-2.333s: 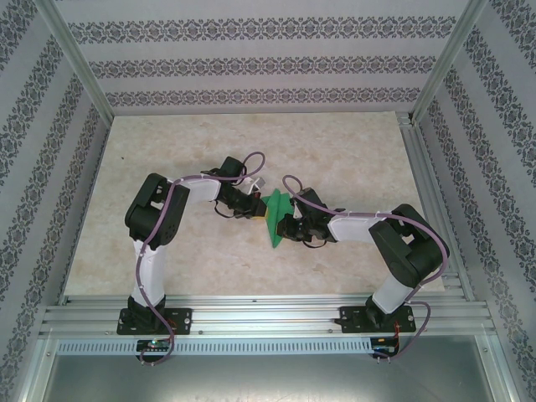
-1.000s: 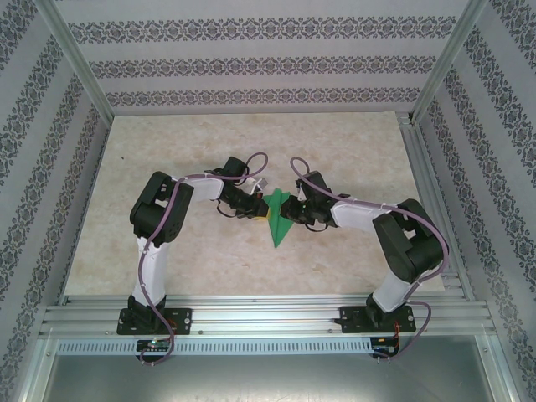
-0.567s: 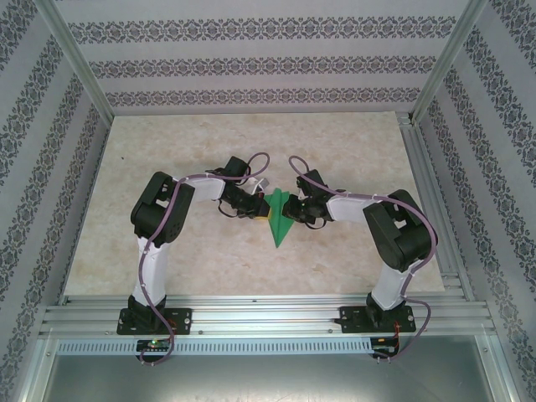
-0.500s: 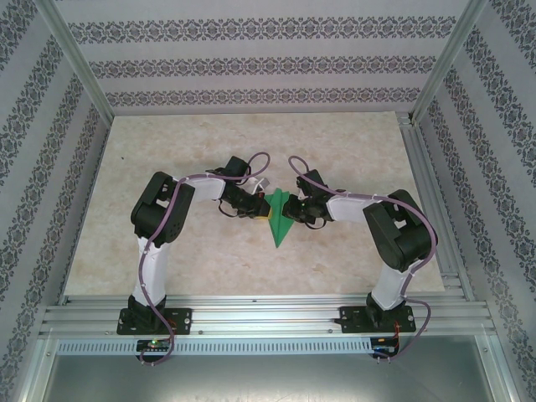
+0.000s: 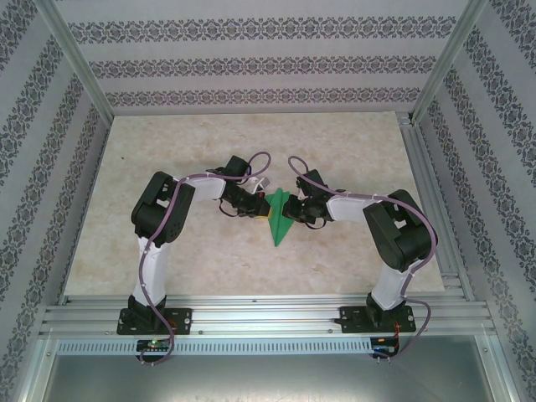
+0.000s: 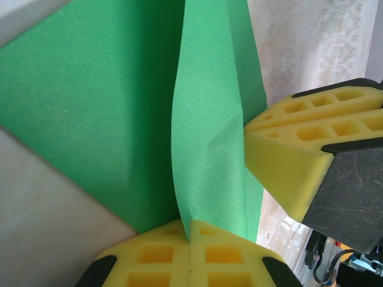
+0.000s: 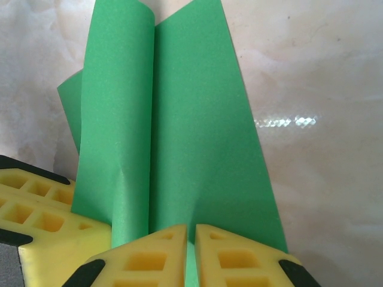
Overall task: Fold a paper plane with a square sheet of paper (pick it up from the middle)
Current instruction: Fourth fold the wing at the center of the table.
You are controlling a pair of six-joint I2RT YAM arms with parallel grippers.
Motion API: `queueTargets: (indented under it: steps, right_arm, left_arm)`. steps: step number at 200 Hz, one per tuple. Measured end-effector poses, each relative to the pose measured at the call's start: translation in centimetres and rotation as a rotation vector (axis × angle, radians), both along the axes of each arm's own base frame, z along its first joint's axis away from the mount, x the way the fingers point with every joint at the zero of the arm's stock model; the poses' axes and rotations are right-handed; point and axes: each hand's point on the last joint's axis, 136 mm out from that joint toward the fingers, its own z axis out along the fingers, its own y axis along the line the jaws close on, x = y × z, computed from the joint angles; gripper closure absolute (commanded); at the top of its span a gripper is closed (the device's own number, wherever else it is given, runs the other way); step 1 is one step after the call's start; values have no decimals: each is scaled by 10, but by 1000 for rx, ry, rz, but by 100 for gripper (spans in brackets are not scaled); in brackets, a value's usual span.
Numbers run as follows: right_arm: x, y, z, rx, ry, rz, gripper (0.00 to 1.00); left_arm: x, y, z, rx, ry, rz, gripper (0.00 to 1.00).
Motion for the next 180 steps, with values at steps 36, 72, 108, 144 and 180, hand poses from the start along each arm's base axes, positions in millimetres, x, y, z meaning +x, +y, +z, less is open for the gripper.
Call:
queueTargets:
  steps: [36,72,108,144,180]
  right_arm:
    - [0,0,0,-2,0,2,87]
    - [-1,0,4,6,-4,4,86]
    - [-15,0,27,74,-34,8,87]
    - [-34,18,46,187,-52,33,87]
    - [-62,41,35,225,16,82,87]
  left_arm:
    - [0,0,0,0,0,0,96]
    - [0,0,0,3,-2,1,96]
    - [0,0,-1,3,-1,1,96]
    - [0,0,0,3,-2,1,96]
    - [0,0,0,3,-1,1,96]
